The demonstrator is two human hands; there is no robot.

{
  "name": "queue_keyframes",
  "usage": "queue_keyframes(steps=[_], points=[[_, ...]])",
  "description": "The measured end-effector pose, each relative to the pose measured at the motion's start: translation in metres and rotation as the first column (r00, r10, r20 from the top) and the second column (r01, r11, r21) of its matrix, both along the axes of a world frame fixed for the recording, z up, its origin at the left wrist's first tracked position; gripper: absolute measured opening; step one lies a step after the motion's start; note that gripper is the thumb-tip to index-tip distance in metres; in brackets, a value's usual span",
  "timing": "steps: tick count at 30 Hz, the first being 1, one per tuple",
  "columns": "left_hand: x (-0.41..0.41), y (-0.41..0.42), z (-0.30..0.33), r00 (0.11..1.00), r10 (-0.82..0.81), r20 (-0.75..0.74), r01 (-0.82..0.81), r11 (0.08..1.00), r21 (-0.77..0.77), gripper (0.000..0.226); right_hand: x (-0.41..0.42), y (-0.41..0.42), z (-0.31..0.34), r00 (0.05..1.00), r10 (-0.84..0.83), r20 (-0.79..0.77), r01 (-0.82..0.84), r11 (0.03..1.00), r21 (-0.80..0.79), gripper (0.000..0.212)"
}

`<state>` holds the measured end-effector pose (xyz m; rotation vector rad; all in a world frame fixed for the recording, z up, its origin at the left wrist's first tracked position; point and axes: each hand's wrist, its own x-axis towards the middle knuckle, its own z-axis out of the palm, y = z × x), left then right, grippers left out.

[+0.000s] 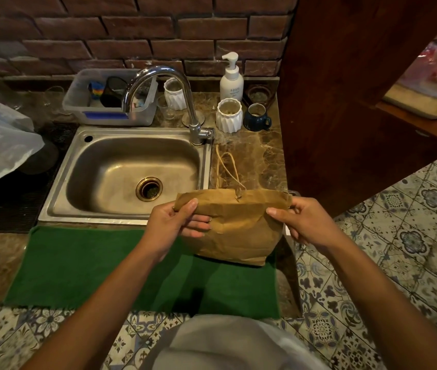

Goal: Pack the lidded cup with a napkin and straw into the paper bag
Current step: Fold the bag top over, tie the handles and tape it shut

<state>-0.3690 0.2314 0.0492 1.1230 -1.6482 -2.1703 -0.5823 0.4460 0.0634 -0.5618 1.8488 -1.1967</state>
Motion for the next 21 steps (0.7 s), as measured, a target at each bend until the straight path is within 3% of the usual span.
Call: queue_keyframes(steps=[5,11,21], points=[[-0.003,0.002,-0.002,0.999,0.032,0.007,-0.032,0.999,-0.003,0.03,0.006,-0.005,0.001,0.99,-0.085,0.112,0.093,0.993,-0.07,0.029],[-0.004,0.002,-0.006,0.999,0.04,0.034,-0.041,0.999,0.023,0.029,0.014,-0.007,-0.002,0.926,-0.169,0.338,0.185,0.983,-0.014,0.029],[-0.011,-0.004,0.011,0.996,-0.094,0.006,0.095,0.995,-0.045,0.032,0.016,-0.005,0.017,0.821,-0.235,0.52,0.291,0.956,-0.027,0.042]])
